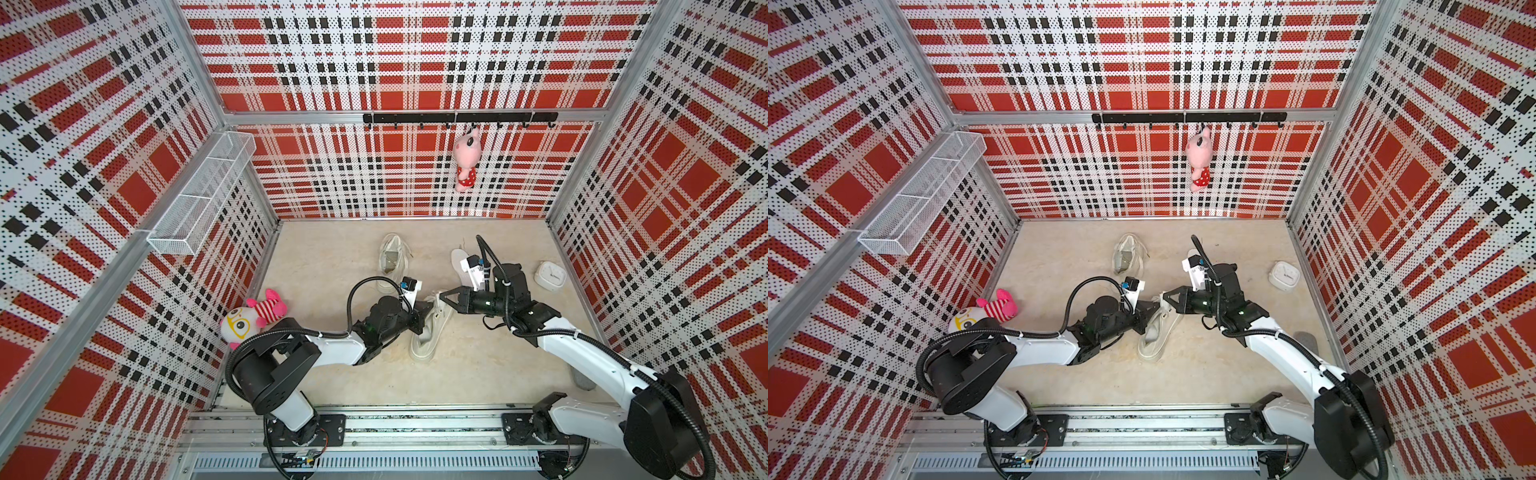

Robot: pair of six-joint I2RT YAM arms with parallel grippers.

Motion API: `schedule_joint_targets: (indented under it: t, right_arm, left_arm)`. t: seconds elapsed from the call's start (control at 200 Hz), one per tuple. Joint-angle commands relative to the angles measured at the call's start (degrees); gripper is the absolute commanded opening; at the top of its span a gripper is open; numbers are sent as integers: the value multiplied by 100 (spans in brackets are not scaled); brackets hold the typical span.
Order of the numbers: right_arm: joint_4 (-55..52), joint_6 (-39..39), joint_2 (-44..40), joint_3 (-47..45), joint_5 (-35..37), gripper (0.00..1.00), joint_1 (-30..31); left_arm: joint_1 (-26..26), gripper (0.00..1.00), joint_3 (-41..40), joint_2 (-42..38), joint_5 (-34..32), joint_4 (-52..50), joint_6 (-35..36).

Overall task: Remove the insole from the shoe
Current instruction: Untie the shoelace on the shoe.

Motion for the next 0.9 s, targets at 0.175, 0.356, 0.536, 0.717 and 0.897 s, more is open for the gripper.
schedule_joint_targets:
  t: [0.175,0.356,0.536,0.717,0.897]
  right_arm:
    - [-513,-338,-100,-184,390,0,-761]
    - [-841,-599,63,64,775,0,-775]
    - [-898,-757,312,87,763,4,-778]
    - [-41,-655,430,-303,-193,14,-779]
    - [106,-734,530,-473,-350,9,-779]
  left_arm:
    - [27,0,-437,-405,-379,166,66]
    - [36,0,-564,-543,-529,166,54]
    - [27,0,-611,-599,-519,166,66]
    - [10,0,-572,-547,-493,166,66]
    - [1,0,-526,-533,-480,171,66]
